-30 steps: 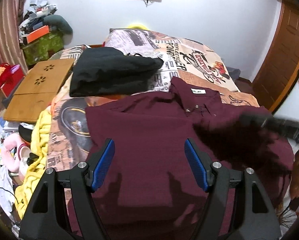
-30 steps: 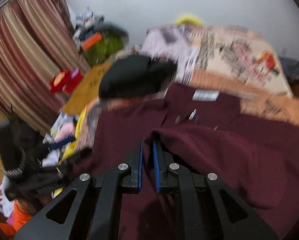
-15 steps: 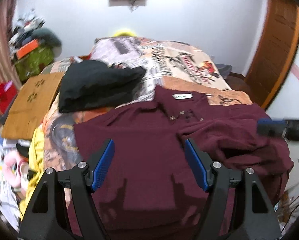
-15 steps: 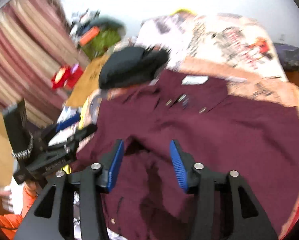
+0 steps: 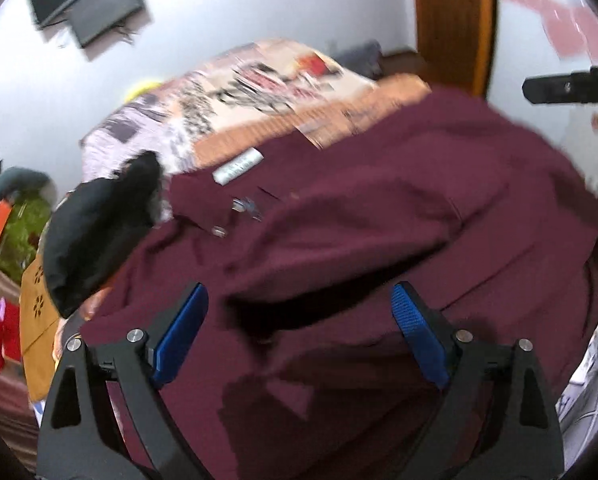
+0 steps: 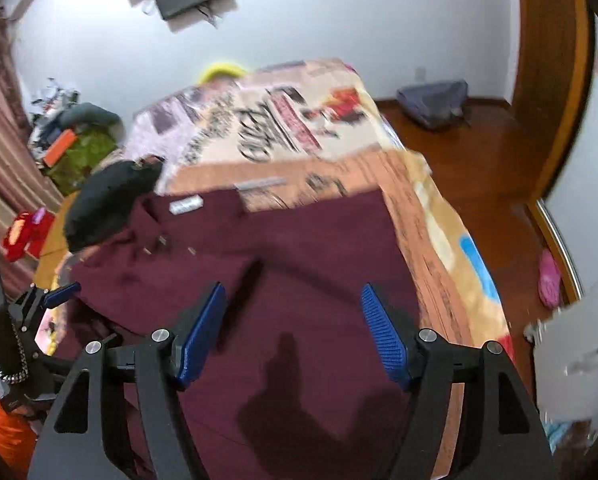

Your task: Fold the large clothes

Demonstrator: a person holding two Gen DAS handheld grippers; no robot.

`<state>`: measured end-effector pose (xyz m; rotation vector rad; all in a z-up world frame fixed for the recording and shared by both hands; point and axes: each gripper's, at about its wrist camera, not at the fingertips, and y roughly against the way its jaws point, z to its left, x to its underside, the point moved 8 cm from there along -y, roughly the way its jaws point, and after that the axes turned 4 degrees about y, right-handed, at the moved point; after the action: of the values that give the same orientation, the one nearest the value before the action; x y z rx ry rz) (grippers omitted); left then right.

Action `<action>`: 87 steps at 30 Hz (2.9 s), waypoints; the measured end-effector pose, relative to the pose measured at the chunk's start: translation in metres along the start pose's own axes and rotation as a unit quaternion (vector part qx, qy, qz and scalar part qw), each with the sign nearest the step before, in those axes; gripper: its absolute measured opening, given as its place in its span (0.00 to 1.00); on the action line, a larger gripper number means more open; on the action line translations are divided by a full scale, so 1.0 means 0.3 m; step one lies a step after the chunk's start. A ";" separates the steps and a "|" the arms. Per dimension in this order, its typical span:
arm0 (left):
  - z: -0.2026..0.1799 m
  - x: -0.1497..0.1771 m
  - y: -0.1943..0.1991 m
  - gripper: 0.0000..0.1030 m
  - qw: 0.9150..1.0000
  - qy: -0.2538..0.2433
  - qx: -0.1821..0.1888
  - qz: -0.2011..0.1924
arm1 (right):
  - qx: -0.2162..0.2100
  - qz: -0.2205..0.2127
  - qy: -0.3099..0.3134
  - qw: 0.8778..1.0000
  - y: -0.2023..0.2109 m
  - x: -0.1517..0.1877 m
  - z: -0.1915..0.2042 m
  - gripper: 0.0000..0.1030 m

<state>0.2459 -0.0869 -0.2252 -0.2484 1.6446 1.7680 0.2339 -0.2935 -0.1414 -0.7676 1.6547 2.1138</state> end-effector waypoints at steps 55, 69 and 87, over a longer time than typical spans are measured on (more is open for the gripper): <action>0.600 0.478 -0.014 0.40 0.851 0.502 0.151 0.036 | 0.006 0.040 0.002 0.999 -0.131 0.105 0.025 0.68; 0.730 0.468 -0.123 0.49 0.798 0.579 0.163 0.042 | 0.008 0.041 0.005 0.999 -0.124 0.099 0.025 0.68; 0.773 0.304 0.191 0.07 0.899 0.432 0.052 -0.049 | 0.011 0.019 -0.063 0.998 -0.086 0.036 -0.145 0.68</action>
<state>0.2167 0.1649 -0.1910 -1.1802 2.2523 1.5627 0.2488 -0.3294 -0.1754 -0.5885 1.6360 2.1185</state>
